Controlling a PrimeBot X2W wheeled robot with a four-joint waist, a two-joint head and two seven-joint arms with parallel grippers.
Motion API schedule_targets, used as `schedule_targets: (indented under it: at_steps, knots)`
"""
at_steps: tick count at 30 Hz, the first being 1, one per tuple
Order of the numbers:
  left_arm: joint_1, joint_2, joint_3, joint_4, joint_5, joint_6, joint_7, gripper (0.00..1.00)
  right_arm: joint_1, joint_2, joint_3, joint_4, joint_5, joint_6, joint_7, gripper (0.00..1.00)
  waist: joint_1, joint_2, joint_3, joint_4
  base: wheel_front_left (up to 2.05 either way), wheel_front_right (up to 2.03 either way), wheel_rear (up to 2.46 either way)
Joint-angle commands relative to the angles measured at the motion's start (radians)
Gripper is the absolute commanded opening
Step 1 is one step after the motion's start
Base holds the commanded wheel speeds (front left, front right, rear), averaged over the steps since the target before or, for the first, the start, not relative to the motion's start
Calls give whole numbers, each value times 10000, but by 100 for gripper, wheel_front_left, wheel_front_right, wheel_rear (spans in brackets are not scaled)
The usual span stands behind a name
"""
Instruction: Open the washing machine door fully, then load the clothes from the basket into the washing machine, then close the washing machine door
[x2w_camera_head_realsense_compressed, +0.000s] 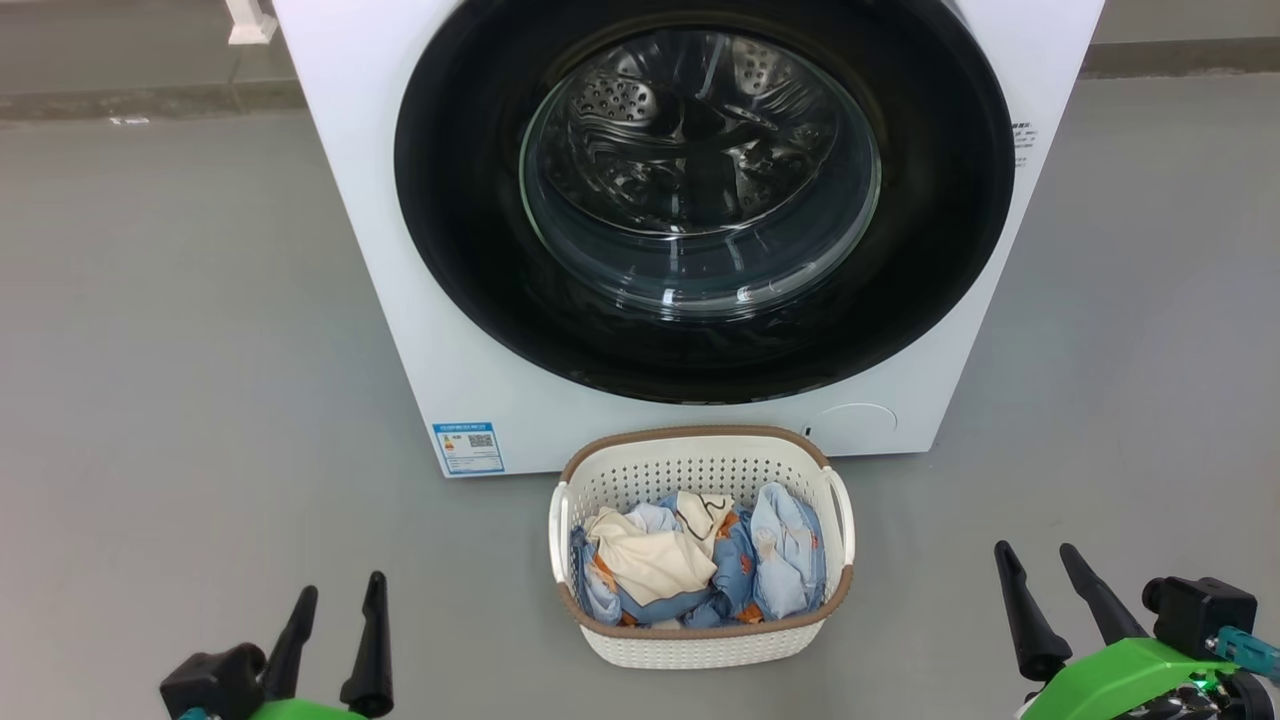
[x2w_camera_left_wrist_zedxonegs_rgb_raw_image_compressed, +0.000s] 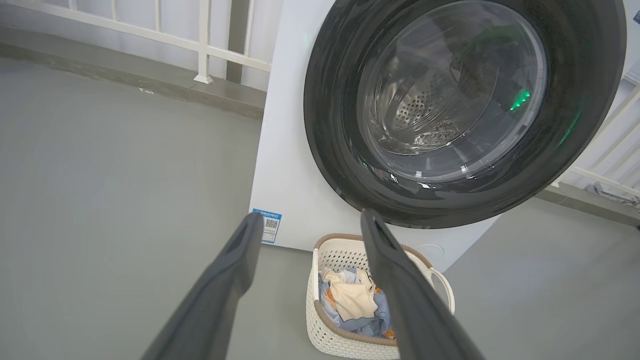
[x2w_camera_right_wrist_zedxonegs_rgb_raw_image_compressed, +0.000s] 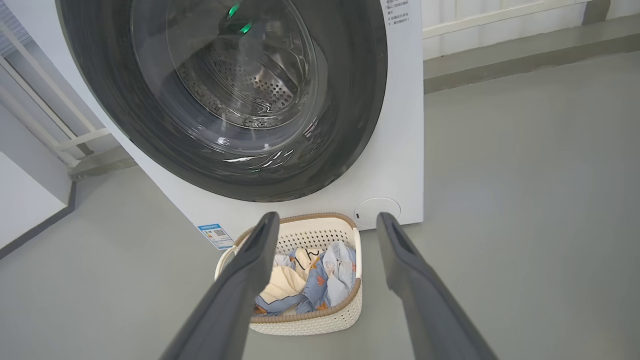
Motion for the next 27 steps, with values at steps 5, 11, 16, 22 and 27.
schedule_targets:
  at_steps: [5, 11, 16, 22, 27]
  knots:
    - [-467, 235, 133, -46, 738, 106, -309, 100, -94, -158, 280, -353, -874, 13, -189, 100, 0, 0, -50, 6, 0, 0, 0]
    - [-504, 295, 47, 26, 1331, 179, -487, 100, -66, -171, 299, -428, -1593, 14, -225, 100, 0, 0, -89, 10, 0, 0, 0]
    - [-535, 340, -56, 69, 1810, 201, -629, 100, -61, -182, 313, -475, -2172, 15, -298, 100, 0, 0, -112, -6, 0, 0, 0]
    - [-568, 393, -169, 122, 2386, 267, -776, 100, -36, -194, 342, -504, -2853, 16, -399, 100, 0, 0, -150, -16, 0, 0, 0]
    - [-567, 401, -186, 142, 2335, 297, -751, 100, -14, -162, 310, -508, -2859, 16, -417, 100, 0, 0, -172, -17, 0, 0, 0]
